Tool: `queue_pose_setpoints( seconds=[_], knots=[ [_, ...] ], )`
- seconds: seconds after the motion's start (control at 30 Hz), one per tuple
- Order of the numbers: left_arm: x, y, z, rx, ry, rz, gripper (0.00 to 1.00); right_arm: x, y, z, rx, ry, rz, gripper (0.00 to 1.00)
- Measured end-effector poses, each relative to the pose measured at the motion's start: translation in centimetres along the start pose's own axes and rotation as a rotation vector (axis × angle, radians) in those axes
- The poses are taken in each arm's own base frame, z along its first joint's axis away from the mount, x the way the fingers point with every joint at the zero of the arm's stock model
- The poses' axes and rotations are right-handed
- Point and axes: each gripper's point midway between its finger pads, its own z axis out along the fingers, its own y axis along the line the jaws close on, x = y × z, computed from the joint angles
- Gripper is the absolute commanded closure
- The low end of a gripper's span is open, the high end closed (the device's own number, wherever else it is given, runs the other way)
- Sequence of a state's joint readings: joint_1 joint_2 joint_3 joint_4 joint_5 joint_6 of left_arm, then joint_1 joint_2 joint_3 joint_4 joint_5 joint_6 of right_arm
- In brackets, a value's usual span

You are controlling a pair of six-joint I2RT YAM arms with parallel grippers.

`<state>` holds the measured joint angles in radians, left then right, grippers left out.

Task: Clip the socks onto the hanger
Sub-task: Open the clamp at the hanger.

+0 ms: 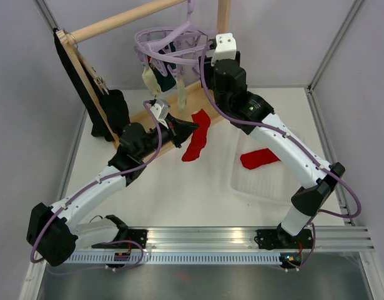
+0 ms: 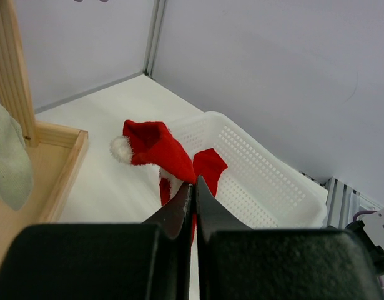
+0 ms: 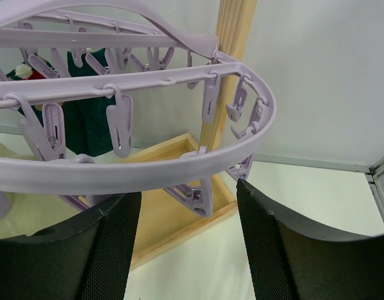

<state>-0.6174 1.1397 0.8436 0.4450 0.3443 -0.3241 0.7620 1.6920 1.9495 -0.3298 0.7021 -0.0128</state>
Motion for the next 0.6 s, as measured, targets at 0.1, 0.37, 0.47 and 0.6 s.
queue_pose_setpoints(
  seconds=[0.1, 0.37, 0.47, 0.6],
  knots=[
    [0.1, 0.0, 0.0, -0.001, 0.002, -0.001, 0.98, 0.4, 0.1, 0.3, 0.004, 0.007, -0.008, 0.32],
    [0.1, 0.0, 0.0, -0.001, 0.003, -0.001, 0.98, 1.8, 0.8, 1.4, 0.017, 0.028, -0.040, 0.32],
    [0.1, 0.0, 0.0, -0.001, 0.004, -0.001, 0.98, 1.7, 0.8, 1.5, 0.023, 0.023, -0.046, 0.33],
    [0.1, 0.0, 0.0, -0.001, 0.004, -0.001, 0.98, 1.3, 0.5, 1.6, 0.040, 0.008, -0.051, 0.35]
  ],
)
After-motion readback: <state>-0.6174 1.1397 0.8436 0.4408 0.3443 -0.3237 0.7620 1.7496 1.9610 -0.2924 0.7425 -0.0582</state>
